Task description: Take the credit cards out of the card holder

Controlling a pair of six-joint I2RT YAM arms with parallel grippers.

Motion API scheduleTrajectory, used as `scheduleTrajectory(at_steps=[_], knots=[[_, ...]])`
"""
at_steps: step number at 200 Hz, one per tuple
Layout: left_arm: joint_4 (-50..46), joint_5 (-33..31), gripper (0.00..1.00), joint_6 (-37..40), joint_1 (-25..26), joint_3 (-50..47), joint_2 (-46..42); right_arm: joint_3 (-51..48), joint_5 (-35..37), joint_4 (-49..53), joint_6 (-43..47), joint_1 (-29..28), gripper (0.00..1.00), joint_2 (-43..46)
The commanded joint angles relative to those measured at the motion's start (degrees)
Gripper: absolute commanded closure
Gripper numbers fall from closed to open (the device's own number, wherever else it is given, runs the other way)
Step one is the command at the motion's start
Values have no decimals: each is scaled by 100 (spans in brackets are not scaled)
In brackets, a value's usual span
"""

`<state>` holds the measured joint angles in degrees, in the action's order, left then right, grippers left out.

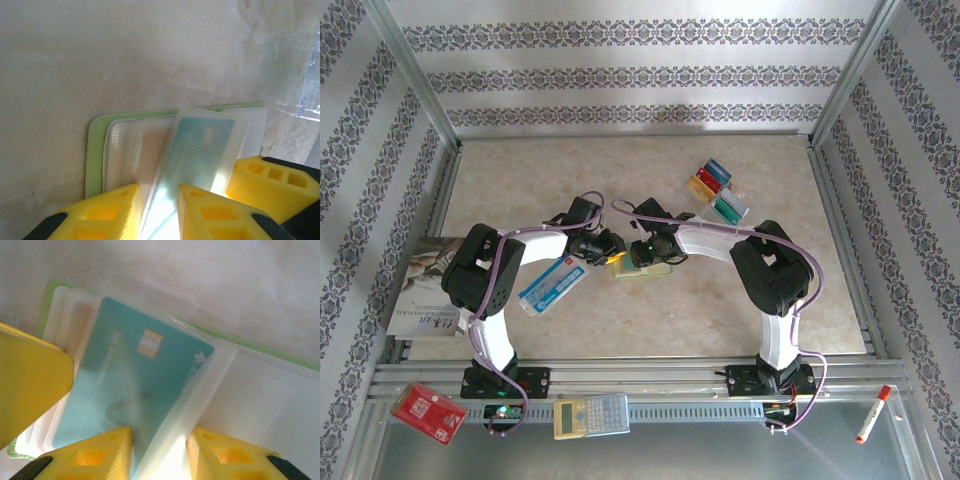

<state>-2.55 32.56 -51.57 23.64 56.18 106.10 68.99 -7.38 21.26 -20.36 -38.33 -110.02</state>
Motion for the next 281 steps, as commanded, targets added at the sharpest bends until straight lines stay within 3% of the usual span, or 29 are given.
scheduleTrajectory(at_steps=[1,34,58,132,193,249,281], knots=[[-646,-448,75,364,67,-107,261,-149,146,280,-290,105,62,396],[-791,-586,80,498,71,-149,322,-184,386,324,-458,107,60,1066],[-809,-620,80,525,72,-150,337,-125,277,369,-424,-28,67,1211],[-765,-602,83,528,78,-217,337,128,-178,200,-714,-324,81,309],[-721,-599,83,535,72,-253,312,109,465,415,-864,-253,74,-6],[-736,-567,76,643,66,-200,245,-62,304,223,-1005,-145,76,-169],[-756,-488,72,710,66,-154,262,-413,-224,-252,-1093,39,74,-77]])
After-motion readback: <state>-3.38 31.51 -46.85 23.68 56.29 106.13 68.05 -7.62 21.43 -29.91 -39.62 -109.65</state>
